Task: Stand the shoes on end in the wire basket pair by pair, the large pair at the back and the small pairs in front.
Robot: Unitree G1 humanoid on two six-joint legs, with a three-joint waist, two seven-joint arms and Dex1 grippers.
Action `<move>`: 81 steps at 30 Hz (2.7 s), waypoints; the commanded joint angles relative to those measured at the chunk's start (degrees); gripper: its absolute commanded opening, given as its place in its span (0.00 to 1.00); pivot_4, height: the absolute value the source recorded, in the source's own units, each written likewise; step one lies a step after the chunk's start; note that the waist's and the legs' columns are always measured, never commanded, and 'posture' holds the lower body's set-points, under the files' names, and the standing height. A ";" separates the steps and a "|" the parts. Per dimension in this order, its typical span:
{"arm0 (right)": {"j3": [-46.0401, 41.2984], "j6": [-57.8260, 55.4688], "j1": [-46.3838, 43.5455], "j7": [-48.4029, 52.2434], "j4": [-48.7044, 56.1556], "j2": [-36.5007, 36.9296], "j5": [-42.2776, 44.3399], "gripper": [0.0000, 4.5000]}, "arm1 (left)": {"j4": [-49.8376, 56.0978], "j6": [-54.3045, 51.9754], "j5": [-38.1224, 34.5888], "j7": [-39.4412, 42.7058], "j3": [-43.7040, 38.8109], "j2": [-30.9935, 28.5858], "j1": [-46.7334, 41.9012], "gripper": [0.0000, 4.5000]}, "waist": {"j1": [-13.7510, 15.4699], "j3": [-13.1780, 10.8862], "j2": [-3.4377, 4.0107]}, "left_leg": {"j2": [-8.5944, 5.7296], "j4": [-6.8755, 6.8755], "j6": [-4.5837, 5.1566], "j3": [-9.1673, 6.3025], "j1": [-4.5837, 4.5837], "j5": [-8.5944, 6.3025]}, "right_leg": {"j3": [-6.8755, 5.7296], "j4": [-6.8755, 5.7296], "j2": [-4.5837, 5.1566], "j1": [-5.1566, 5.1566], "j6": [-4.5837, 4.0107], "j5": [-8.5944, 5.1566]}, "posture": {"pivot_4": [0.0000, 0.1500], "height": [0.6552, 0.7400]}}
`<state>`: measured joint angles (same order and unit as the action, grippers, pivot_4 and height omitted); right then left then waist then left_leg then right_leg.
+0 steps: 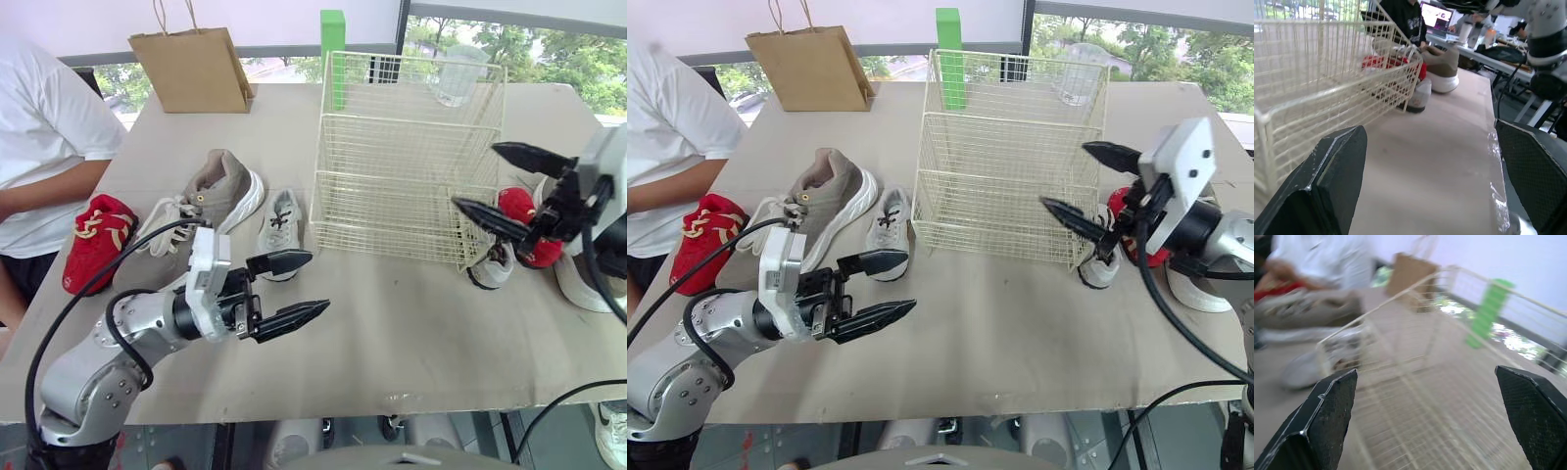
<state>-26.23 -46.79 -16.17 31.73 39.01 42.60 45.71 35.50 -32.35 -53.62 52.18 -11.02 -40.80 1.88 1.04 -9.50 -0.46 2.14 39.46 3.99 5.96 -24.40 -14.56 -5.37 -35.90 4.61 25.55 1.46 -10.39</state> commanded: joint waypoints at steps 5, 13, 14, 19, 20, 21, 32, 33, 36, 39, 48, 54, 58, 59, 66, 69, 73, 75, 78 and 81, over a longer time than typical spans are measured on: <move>-16.08 -5.57 12.23 -8.00 -0.35 3.18 -2.09 0.97 | 1.37 -3.76 -3.67 -1.99 5.13 1.37 -8.28 1.00 | 0.34 0.03 0.03 | -0.04 0.00 0.01 0.02 0.01 0.00 | 0.05 0.00 -0.01 -0.01 0.01 0.00 | 1.00 1.00; -22.29 -24.12 23.05 -8.18 -1.33 13.27 -2.93 0.97 | -0.74 -4.94 2.59 -4.34 13.88 4.65 -18.48 1.00 | 0.03 0.06 0.01 | -0.01 -0.05 0.30 0.13 0.66 -0.17 | 0.28 0.00 -0.11 -0.50 0.02 -0.02 | 1.00 1.00; -23.31 -25.69 22.25 -8.63 -1.34 12.94 -2.54 0.97 | -1.24 -5.60 1.86 -4.32 13.98 4.90 -19.05 1.00 | -0.33 0.08 0.04 | -0.01 -0.05 0.30 0.11 0.66 -0.17 | 0.28 0.00 -0.14 -0.51 0.02 -0.02 | 1.00 1.00; -26.42 -29.88 22.04 -12.14 -0.83 10.31 -5.67 0.97 | -2.39 -7.06 1.20 -2.29 14.94 5.01 -19.73 1.00 | -0.22 0.07 0.02 | 0.00 -0.05 0.30 -0.06 0.68 -0.17 | 0.75 0.00 -0.52 -0.50 0.01 -0.03 | 1.00 1.00; -26.58 -30.39 22.30 -12.51 -0.67 9.52 -5.95 0.97 | -2.77 -6.98 1.43 -1.74 15.06 5.02 -19.95 1.00 | -0.09 0.08 0.01 | 0.00 -0.06 0.30 -0.08 0.66 -0.17 | 0.74 0.03 -0.54 -0.49 0.01 -0.03 | 1.00 1.00; -26.59 -30.84 22.42 -12.75 -0.57 8.89 -6.21 0.97 | -3.10 -6.91 1.68 -1.28 15.20 5.06 -20.22 1.00 | -0.03 0.07 0.01 | -0.01 -0.06 0.31 -0.09 0.64 -0.18 | 0.75 0.04 -0.53 -0.50 0.01 -0.03 | 1.00 1.00; -16.01 -29.21 16.58 -19.43 -11.75 1.79 -14.31 0.97 | -4.70 -6.06 1.95 2.37 13.92 4.84 -22.68 1.00 | -0.32 0.08 0.03 | -0.04 -0.06 0.31 -0.05 0.63 -0.18 | 0.93 0.06 -0.57 -0.46 0.02 -0.03 | 1.00 1.00; -15.30 -28.76 15.98 -19.02 -13.04 1.25 -14.28 0.97 | -4.61 -5.63 1.98 3.02 13.69 4.73 -22.65 1.00 | -0.30 0.08 0.03 | -0.04 -0.08 0.32 -0.04 0.64 -0.18 | 0.95 0.06 -0.57 -0.46 0.02 -0.03 | 1.00 1.00; -13.26 -26.83 14.64 -17.79 -16.79 0.86 -14.85 0.84 | -4.46 -4.36 2.55 3.94 13.36 4.99 -22.86 1.00 | -0.28 0.08 0.02 | -0.05 -0.09 0.32 -0.02 0.62 -0.18 | 0.97 0.06 -0.58 -0.45 0.02 -0.03 | 1.00 1.00; -11.73 -24.26 15.06 -16.60 -17.90 1.63 -16.19 0.64 | -4.54 -3.37 3.10 4.02 13.29 5.66 -23.20 1.00 | -0.42 0.14 -0.11 | -0.05 -0.07 0.32 -0.02 0.65 -0.18 | 1.00 0.06 -0.58 -0.47 0.02 -0.03 | 1.00 1.00; -11.61 -16.60 19.05 -16.31 -16.03 0.91 -20.28 0.01 | -6.36 -2.48 3.40 3.90 13.89 8.13 -25.05 1.00 | -0.52 0.63 -0.87 | -0.04 -0.03 0.32 0.08 0.74 -0.18 | 1.30 0.08 -0.62 -0.52 0.03 -0.02 | 1.00 1.00; -17.13 -14.12 19.95 -18.13 -11.23 -2.80 -20.62 0.00 | -9.66 -1.32 4.99 6.27 14.86 9.31 -26.06 1.00 | -0.27 0.60 -0.82 | -0.04 -0.06 0.32 0.04 0.68 -0.18 | 1.37 0.07 -0.65 -0.47 0.03 -0.03 | 1.00 1.00; -21.69 -12.00 18.29 -19.12 -6.95 -5.89 -18.98 0.00 | -12.87 0.69 6.46 9.16 15.12 9.79 -26.46 1.00 | -0.22 0.51 -0.57 | -0.05 -0.10 0.32 0.07 0.60 -0.18 | 1.39 0.07 -0.65 -0.38 0.03 -0.03 | 1.00 1.00; -22.66 -11.72 17.91 -19.36 -6.07 -6.36 -18.75 0.00 | -13.40 1.00 6.63 9.66 15.10 9.91 -26.55 1.00 | -0.23 0.45 -0.47 | -0.06 -0.10 0.32 0.09 0.59 -0.18 | 1.38 0.07 -0.66 -0.35 0.03 -0.03 | 1.00 1.00; -27.62 -5.86 14.38 -21.82 -0.88 -5.81 -19.86 0.00 | -16.34 2.52 7.72 11.61 14.86 11.19 -27.38 1.00 | -0.34 0.32 -0.07 | -0.05 -0.22 0.33 0.17 0.56 -0.18 | 1.48 0.07 -0.76 -0.23 0.03 -0.03 | 1.00 1.00; -27.61 -4.18 7.12 -21.01 -0.67 -0.15 -18.03 0.00 | -16.96 0.43 5.07 7.83 12.54 13.03 -28.17 1.00 | -0.49 0.19 0.13 | -0.03 -0.21 0.33 0.23 0.58 -0.18 | 1.55 0.06 -0.78 -0.22 0.03 -0.03 | 1.00 1.00; -19.09 -1.09 -7.23 -14.34 -4.68 11.58 -13.06 0.00 | -22.19 -8.32 -10.34 -11.14 1.92 17.06 -36.23 1.00 | -0.61 0.09 0.24 | -0.03 -0.22 0.34 0.29 0.59 -0.17 | 1.66 0.01 -0.84 -0.17 0.03 -0.02 | 1.00 1.00; -14.38 0.24 -12.88 -9.30 -7.54 15.75 -10.66 0.00 | -26.16 -9.42 -14.79 -20.02 -3.16 18.00 -41.24 1.00 | -0.94 -0.24 0.36 | -0.04 -0.17 0.36 0.44 0.55 -0.14 | 1.99 -0.12 -0.87 0.01 0.07 0.01 | 1.00 1.00; -6.99 2.11 -20.04 -0.04 -12.06 21.48 -6.95 0.00 | -33.03 -10.27 -18.38 -30.36 -9.95 16.74 -49.12 1.00 | -1.46 -0.27 0.26 | 0.01 -0.33 0.35 0.23 0.57 -0.15 | 2.13 -0.04 -1.18 -0.06 0.16 0.06 | 1.00 1.00; -1.11 5.20 -23.68 8.85 -15.32 26.22 -5.97 0.00 | -39.08 -11.68 -17.88 -30.20 -12.74 12.00 -55.36 1.00 | -1.57 -0.33 -0.18 | 0.01 -0.40 0.29 0.20 0.55 -0.12 | 2.19 0.07 -1.29 -0.07 0.23 0.13 | 1.00 1.00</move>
<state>-28.46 -44.37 -37.73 35.66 26.16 66.25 39.49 -1.35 -43.20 -70.62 22.00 -21.19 -26.11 -50.63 -0.53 -9.83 -0.64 2.17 39.06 4.09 6.17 -23.89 -14.57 -3.20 -35.83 3.33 25.50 1.61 -10.21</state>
